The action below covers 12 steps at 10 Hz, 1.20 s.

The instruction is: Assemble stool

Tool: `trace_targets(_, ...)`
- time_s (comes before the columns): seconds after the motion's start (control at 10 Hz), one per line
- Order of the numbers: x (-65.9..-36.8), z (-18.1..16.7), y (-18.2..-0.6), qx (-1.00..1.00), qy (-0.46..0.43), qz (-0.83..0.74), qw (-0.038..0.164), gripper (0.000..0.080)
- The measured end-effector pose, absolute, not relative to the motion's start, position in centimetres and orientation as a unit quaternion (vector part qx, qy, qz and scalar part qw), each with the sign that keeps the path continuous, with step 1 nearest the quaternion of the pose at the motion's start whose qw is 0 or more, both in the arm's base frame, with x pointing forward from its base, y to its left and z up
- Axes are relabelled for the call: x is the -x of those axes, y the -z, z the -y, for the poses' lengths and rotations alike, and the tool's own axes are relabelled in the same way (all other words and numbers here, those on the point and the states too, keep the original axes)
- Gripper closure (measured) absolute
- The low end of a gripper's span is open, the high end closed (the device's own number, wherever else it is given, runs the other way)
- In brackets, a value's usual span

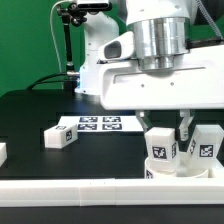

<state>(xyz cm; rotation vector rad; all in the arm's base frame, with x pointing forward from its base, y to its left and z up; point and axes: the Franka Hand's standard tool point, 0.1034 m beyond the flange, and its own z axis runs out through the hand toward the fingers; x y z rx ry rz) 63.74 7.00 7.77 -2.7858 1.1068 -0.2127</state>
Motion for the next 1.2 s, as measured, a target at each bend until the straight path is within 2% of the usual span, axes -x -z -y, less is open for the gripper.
trace_targets(0.8, -64.17, -7.68, -7.66, 0.745, 0.034, -0.655, 0.123, 0.0454)
trace_targets(1.2, -64.20, -7.92, -7.63, 0.629, 0.006, -0.764, 0.143, 0.0454)
